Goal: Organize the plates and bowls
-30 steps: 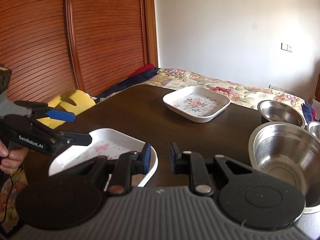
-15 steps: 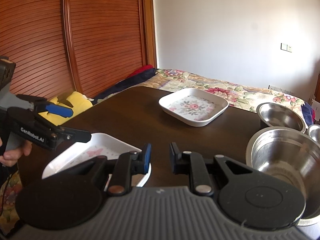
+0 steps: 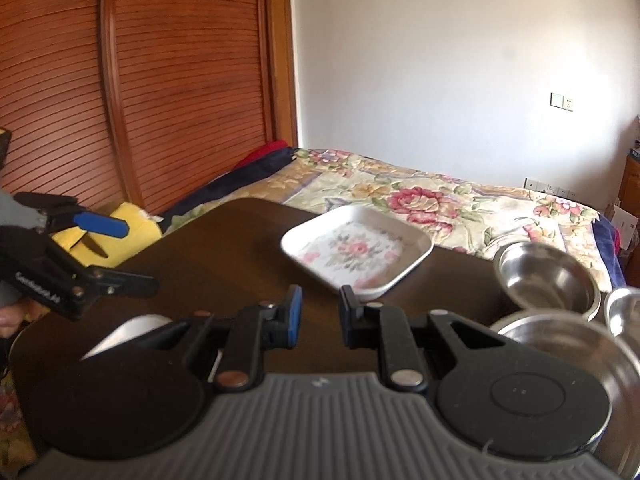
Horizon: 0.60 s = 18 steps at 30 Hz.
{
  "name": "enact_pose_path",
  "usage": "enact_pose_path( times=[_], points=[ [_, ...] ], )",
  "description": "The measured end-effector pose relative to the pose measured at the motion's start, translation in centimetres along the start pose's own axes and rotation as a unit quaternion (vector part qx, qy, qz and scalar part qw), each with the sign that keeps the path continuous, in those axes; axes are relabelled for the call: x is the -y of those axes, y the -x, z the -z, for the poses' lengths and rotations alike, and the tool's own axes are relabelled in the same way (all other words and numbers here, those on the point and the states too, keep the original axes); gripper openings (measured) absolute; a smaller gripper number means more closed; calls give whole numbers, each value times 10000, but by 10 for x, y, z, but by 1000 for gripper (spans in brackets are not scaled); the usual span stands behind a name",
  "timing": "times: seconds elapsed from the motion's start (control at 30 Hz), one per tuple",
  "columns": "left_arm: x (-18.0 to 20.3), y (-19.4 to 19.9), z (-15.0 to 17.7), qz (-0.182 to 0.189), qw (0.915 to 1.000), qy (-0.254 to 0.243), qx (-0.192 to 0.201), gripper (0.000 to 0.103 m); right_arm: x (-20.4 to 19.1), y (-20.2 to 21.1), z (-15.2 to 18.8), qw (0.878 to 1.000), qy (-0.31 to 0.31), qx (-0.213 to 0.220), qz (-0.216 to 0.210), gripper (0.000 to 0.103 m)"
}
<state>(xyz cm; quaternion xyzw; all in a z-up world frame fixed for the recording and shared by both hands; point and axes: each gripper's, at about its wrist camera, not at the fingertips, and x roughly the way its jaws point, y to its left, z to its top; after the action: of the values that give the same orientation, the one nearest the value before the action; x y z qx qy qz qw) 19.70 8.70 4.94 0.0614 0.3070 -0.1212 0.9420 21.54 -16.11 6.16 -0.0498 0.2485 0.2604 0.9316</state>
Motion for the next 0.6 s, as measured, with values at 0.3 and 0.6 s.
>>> enact_pose_path(
  times=[0.3,0.6],
  points=[
    [-6,-25,-24,250,9997,20,79,101,18,-35,-27,9995,-113,-72,275,22],
    [-17,-63,-43,483,9988,57,82,85,32,-71,-35,9975,-184,-439,529,31]
  ],
)
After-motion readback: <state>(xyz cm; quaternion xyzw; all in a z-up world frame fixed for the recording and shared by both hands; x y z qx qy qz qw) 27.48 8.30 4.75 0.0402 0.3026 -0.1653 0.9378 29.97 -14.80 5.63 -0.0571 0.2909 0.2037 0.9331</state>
